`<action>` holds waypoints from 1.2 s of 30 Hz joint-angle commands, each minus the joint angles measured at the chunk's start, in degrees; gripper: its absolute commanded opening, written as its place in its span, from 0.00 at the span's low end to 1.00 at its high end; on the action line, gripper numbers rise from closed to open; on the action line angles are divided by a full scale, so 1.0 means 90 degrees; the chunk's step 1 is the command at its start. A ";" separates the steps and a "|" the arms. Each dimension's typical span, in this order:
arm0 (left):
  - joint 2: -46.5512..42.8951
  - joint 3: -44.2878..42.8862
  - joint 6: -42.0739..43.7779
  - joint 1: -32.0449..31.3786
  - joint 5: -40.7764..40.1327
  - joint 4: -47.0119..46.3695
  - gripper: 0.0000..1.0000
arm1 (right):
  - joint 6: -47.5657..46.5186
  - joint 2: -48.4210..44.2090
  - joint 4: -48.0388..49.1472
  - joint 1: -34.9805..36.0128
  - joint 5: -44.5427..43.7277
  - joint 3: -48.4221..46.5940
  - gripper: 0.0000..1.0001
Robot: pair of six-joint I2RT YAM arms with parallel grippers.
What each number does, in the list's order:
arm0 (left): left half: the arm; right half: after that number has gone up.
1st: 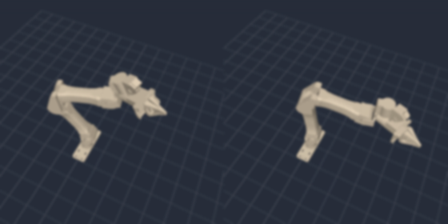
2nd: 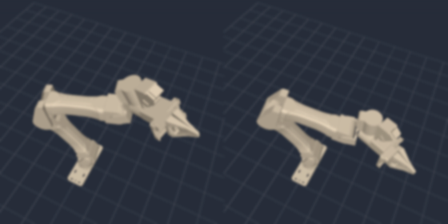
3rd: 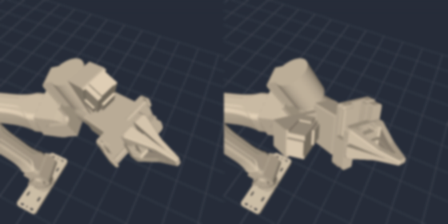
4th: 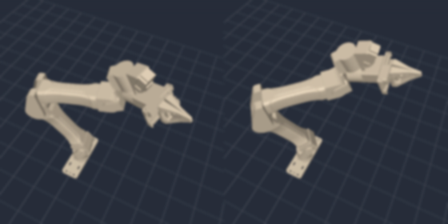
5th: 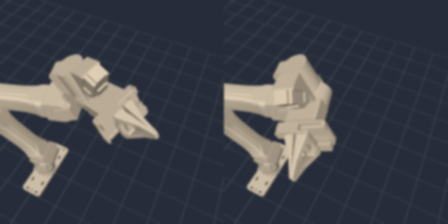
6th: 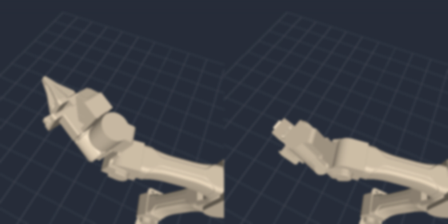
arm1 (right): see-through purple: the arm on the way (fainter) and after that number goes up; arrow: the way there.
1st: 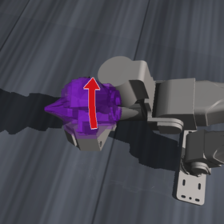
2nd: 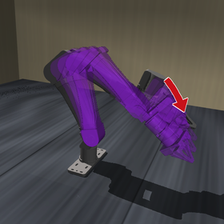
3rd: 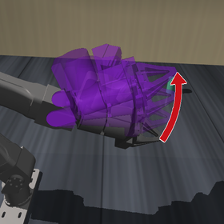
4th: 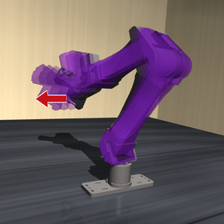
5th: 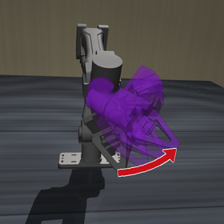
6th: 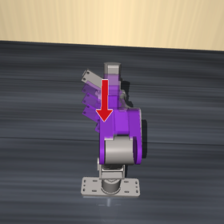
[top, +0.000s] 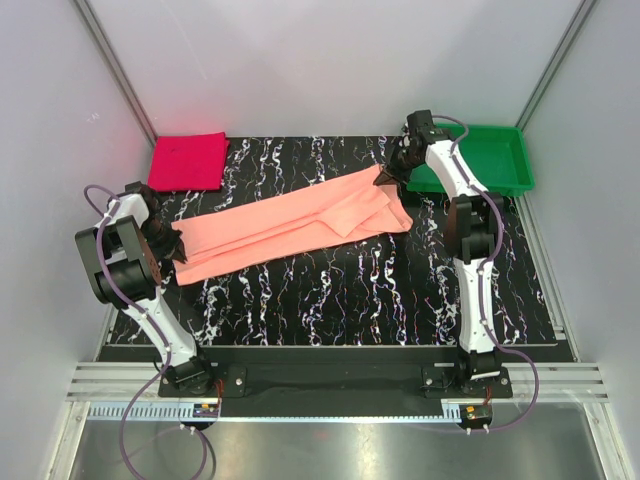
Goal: Fold and stack the t-shirts
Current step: Fold the tshirt
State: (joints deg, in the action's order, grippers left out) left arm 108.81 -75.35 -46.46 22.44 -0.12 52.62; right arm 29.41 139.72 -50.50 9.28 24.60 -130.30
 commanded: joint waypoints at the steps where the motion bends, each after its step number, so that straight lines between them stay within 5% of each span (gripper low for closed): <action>1: -0.0020 -0.0046 0.0094 0.0007 -0.0026 -0.0105 0.02 | 0.0052 0.0159 -0.0063 0.0014 0.0059 -0.0375 0.00; 12: -0.0322 -0.0134 0.0025 0.0017 -0.0182 -0.0016 0.10 | -0.0074 0.0267 -0.0248 0.0014 0.0021 -0.0523 0.00; 21: -0.1268 -0.0133 -0.0034 -0.0042 -0.0504 -0.0017 0.74 | -0.0094 0.0218 -0.0209 0.0014 0.0069 -0.0512 0.00; 23: -0.1435 -0.0104 -0.0004 -0.0120 -0.0669 0.0022 0.79 | -0.0074 0.0208 -0.0219 0.0014 0.0079 -0.0532 0.00; 27: -0.1904 0.0120 0.0093 -0.0470 -0.0554 -0.0075 0.78 | -0.0084 0.0188 -0.0219 0.0004 0.0108 -0.0532 0.01; 29: -0.2110 0.0324 0.0230 -0.0841 -0.0117 -0.0386 0.66 | -0.0074 0.0188 -0.0141 0.0014 0.0147 -0.0513 0.02; 30: -0.2139 0.0558 0.0259 -0.0968 -0.0027 -0.0494 0.51 | -0.0055 0.0169 -0.0112 0.0014 0.0177 -0.0493 0.02; 36: -0.1399 0.1049 0.0249 -0.1691 0.0717 -0.1130 0.27 | 0.0111 0.0256 0.0103 0.0072 0.0343 -0.0629 0.02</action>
State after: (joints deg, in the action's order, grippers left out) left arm 92.23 -66.85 -44.97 8.62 2.57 46.15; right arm 29.63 143.13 -51.53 9.41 25.41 -133.71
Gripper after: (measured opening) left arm 0.282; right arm 0.016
